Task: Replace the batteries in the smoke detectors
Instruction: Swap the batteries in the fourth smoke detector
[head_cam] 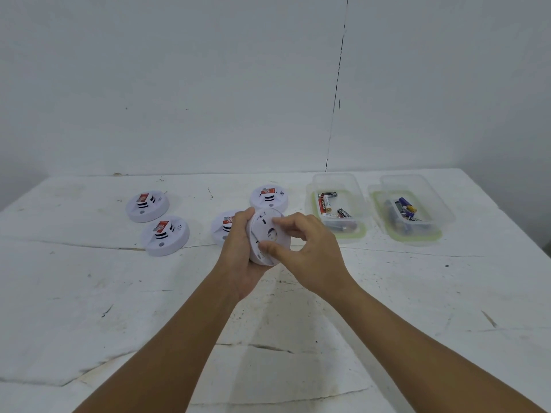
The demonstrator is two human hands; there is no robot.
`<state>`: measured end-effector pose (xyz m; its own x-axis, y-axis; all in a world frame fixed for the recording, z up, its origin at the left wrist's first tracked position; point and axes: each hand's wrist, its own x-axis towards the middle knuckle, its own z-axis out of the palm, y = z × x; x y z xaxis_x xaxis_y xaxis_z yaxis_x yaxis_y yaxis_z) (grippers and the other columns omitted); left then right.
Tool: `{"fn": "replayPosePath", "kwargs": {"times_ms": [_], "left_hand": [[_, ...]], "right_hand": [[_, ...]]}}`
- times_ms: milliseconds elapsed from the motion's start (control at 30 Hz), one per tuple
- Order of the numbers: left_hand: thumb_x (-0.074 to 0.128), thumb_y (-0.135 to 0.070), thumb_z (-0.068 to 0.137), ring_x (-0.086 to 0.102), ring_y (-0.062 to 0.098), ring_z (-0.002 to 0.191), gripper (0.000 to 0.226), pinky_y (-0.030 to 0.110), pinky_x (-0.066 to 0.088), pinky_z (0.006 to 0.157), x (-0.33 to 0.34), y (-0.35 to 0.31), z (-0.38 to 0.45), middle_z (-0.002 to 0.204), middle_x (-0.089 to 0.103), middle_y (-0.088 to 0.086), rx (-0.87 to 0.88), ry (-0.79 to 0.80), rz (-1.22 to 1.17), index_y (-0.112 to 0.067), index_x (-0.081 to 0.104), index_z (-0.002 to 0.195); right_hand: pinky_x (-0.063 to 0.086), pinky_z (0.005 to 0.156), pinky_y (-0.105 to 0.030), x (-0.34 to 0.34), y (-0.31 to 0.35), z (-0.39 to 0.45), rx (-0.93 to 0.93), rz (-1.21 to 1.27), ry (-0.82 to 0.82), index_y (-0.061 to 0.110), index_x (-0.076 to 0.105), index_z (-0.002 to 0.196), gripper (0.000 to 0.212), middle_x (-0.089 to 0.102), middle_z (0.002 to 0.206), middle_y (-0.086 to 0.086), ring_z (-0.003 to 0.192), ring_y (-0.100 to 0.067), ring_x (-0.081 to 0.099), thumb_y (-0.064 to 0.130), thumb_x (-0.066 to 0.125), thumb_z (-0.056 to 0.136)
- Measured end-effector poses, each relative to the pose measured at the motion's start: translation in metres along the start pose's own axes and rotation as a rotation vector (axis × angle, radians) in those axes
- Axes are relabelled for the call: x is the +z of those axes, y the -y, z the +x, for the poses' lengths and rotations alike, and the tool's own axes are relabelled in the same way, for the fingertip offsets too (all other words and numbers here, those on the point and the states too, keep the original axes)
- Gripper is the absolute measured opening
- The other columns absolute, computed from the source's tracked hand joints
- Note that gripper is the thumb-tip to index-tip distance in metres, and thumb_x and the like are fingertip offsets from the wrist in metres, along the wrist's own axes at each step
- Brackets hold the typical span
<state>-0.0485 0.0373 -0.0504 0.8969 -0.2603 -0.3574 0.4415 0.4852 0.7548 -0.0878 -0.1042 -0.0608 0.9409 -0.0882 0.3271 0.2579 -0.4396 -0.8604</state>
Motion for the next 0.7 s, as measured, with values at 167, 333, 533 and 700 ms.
{"fn": "replayPosePath", "kwargs": {"times_ms": [167,333,533,700], "left_hand": [[0.049,-0.05,0.103,0.069,0.03,0.112,0.045,0.043,0.059,0.083,0.001,-0.001,-0.001,0.124,0.073,0.015,0.022,-0.037,0.09,-0.021,0.071,0.129],[0.052,-0.051,0.102,0.07,0.03,0.117,0.046,0.043,0.06,0.083,-0.001,0.0,0.0,0.126,0.073,0.014,0.045,-0.081,0.152,-0.022,0.068,0.133],[0.05,-0.05,0.104,0.07,0.026,0.113,0.043,0.041,0.06,0.081,0.0,-0.002,-0.001,0.124,0.073,0.013,0.097,-0.075,0.264,-0.024,0.066,0.135],[0.054,-0.061,0.098,0.067,0.024,0.117,0.055,0.038,0.057,0.09,-0.001,0.002,0.001,0.122,0.072,0.008,0.211,-0.044,0.429,-0.026,0.062,0.139]], "right_hand": [[0.056,0.095,-0.033,-0.001,-0.001,0.001,0.048,0.001,0.027,0.042,0.061,0.126,0.057,0.064,0.116,0.015,0.107,0.002,0.064,0.051,0.086,0.076],[0.056,0.096,-0.028,-0.001,-0.002,0.001,0.079,0.024,0.046,0.033,0.064,0.126,0.054,0.068,0.117,0.018,0.108,0.003,0.064,0.044,0.088,0.078],[0.054,0.1,-0.027,-0.002,-0.004,0.003,0.115,0.105,0.072,0.031,0.065,0.131,0.054,0.069,0.121,0.017,0.112,0.002,0.064,0.041,0.086,0.083],[0.049,0.109,-0.037,-0.011,0.002,0.006,0.293,0.3,0.2,0.035,0.066,0.133,0.034,0.067,0.128,0.016,0.114,-0.003,0.064,0.047,0.062,0.101]]}}
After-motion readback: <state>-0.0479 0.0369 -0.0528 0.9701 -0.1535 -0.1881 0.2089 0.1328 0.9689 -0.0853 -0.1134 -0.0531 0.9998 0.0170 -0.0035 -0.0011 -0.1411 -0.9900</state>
